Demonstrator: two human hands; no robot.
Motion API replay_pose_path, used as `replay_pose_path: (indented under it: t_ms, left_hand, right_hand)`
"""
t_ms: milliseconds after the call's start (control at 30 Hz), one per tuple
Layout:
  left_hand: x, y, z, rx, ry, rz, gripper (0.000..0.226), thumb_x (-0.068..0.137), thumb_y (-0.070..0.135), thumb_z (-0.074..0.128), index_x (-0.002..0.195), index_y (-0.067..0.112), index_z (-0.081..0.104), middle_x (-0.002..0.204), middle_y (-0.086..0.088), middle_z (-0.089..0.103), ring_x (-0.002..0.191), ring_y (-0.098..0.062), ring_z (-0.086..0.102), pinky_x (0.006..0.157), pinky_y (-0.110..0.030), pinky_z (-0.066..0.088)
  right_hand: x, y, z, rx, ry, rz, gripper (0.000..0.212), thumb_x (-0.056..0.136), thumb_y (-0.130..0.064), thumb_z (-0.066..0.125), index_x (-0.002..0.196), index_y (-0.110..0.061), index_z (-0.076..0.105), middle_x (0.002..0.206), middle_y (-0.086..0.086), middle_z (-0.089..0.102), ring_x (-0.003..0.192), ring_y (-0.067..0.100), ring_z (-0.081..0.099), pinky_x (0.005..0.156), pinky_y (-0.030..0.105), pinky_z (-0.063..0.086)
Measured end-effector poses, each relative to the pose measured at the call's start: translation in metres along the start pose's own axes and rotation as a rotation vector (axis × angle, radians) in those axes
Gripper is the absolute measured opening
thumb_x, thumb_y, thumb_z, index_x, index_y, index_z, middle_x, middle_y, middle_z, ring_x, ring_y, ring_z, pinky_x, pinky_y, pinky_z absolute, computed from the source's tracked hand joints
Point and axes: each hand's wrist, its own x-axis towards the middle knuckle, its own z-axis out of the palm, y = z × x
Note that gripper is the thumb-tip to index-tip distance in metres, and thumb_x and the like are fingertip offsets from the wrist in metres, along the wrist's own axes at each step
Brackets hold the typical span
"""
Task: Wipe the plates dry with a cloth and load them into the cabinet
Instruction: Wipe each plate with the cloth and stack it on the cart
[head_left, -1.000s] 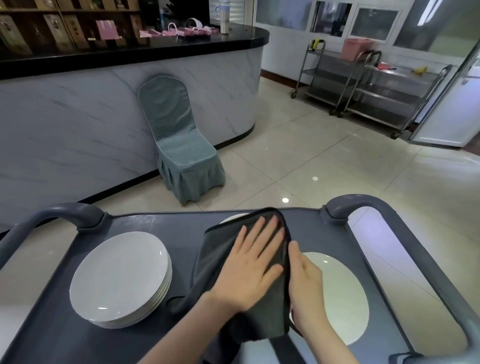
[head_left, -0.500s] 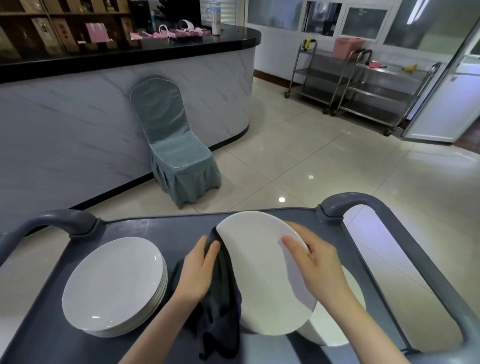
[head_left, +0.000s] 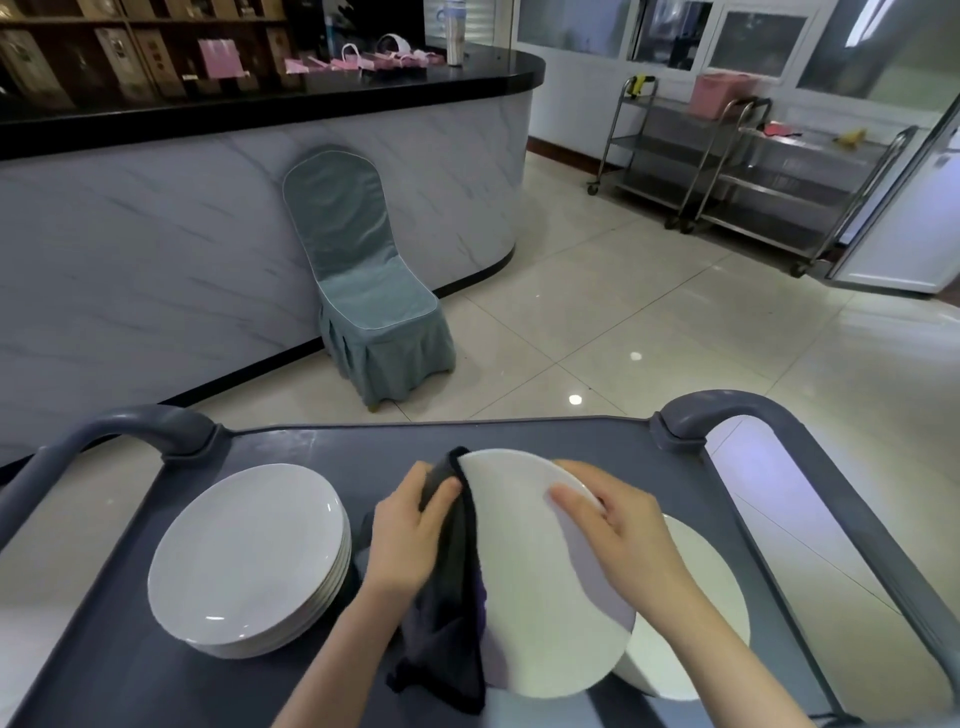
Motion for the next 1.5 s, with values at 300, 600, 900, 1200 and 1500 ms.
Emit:
replay_pose_path:
  t_ms: [300,600,900,1200,1500]
  left_hand:
    - [0.017,0.019,-0.02,0.221,-0.316,0.21,0.02,0.087,0.042,0.064,0.077,0.028,0.054,0.071,0.01,0.061,0.068,-0.002,0.054,0.066,-0.017,0.041]
    - [0.001,-0.009,0.004,-0.185,0.134,-0.176,0.031,0.098,0.035,0.054,0.085,0.008,0.062,0.083,-0.007,0.07,0.077,-0.015,0.057,0.078,-0.034,0.051]
    - [0.008,-0.014,0.001,-0.28,0.299,-0.272,0.041,0.098,0.038,0.051,0.079,0.002,0.057,0.071,-0.007,0.06,0.068,-0.015,0.049,0.062,-0.027,0.044]
    - [0.022,0.025,-0.013,0.073,-0.062,0.172,0.038,0.095,0.024,0.061,0.062,0.029,0.042,0.056,0.018,0.051,0.056,0.004,0.044,0.056,-0.01,0.035]
    - [-0.01,-0.02,0.004,-0.194,0.089,-0.326,0.037,0.1,0.029,0.054,0.085,-0.005,0.058,0.075,-0.007,0.063,0.072,-0.015,0.051,0.067,-0.031,0.045]
  right_hand:
    - [-0.006,-0.001,0.014,-0.118,-0.116,-0.039,0.022,0.1,-0.019,0.059,0.114,-0.03,0.07,0.105,-0.024,0.071,0.097,0.001,0.066,0.085,0.015,0.046]
    - [-0.007,-0.008,0.011,0.186,0.267,0.046,0.028,0.097,-0.012,0.061,0.101,-0.037,0.073,0.104,-0.025,0.073,0.101,-0.006,0.065,0.08,0.005,0.044]
    - [-0.017,-0.002,0.017,0.064,0.22,0.006,0.051,0.095,-0.014,0.064,0.126,-0.052,0.048,0.119,-0.035,0.059,0.106,-0.008,0.058,0.08,0.005,0.042]
    - [0.007,-0.012,-0.002,-0.171,-0.05,-0.192,0.05,0.098,-0.013,0.061,0.135,-0.046,0.053,0.125,-0.042,0.056,0.112,-0.018,0.055,0.092,0.001,0.036]
    - [-0.019,0.011,0.02,0.088,0.244,0.026,0.044,0.099,-0.01,0.059,0.122,-0.048,0.062,0.113,-0.04,0.064,0.103,-0.017,0.059,0.087,-0.002,0.037]
